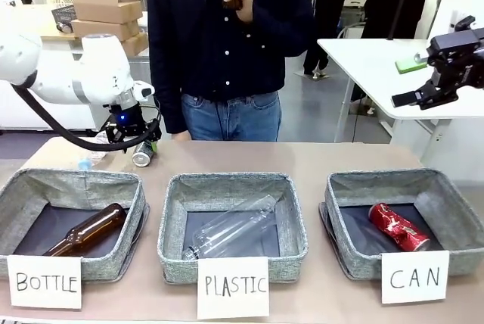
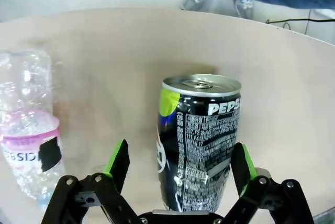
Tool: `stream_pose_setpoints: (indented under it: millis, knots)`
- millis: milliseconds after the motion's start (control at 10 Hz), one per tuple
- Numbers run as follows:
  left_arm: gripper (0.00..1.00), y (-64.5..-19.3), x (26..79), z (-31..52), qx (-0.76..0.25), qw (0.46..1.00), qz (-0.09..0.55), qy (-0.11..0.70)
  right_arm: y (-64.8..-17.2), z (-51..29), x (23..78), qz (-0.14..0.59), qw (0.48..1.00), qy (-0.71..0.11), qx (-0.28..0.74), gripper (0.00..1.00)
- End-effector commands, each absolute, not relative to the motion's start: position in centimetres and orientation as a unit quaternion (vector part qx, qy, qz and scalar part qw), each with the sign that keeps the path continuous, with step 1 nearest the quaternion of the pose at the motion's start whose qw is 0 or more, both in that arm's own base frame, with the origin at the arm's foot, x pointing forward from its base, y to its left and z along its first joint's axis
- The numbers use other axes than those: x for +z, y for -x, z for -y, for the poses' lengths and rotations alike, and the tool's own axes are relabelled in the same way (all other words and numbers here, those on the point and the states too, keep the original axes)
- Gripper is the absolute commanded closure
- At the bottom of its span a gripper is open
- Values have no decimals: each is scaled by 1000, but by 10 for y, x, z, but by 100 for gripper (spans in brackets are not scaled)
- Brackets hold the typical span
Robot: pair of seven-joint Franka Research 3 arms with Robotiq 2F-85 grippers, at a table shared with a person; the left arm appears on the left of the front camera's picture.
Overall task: Sort the can waste into the basket.
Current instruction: Pick up the can waste from the table and place it in the right Fabric basket.
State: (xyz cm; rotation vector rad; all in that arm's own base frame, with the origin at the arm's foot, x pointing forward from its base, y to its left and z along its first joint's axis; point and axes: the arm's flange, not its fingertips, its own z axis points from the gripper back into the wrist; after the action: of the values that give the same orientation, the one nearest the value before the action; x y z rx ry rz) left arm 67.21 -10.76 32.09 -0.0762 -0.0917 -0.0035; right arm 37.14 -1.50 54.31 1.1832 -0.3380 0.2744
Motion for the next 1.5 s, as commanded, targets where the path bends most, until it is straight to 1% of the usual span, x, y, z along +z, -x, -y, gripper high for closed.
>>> stream_pose_setpoints:
  millis: [0,300,400,500,600,700,800,900,1000,1100,1400]
  knots:
    - [0,-676,323,114,6,999,39,27,-372,17,544,163,806,-550,143,0]
    - [0,-677,315,113,7,999,35,29,-372,17,544,163,806,-550,143,0]
    - [20,-677,315,113,8,999,40,31,-372,17,544,163,806,-550,143,0]
    - [20,-676,315,114,5,999,44,32,-372,17,544,163,806,-550,143,0]
    - [40,-675,315,114,3,998,44,33,-372,17,544,163,806,-550,143,0]
    - [25,-675,315,113,2,998,45,34,-372,17,544,163,806,-550,143,0]
    - [59,-675,315,113,2,998,44,35,-372,17,544,163,806,-550,143,0]
    - [45,-674,315,113,1,998,45,35,-372,17,544,163,806,-550,143,0]
    - [79,-674,315,113,0,998,44,34,-372,17,544,163,806,-550,143,0]
    - [65,-673,316,112,-2,998,43,35,-372,17,544,163,806,-550,143,0]
    - [65,-662,334,106,-10,998,52,45,-372,17,544,163,806,-550,143,0]
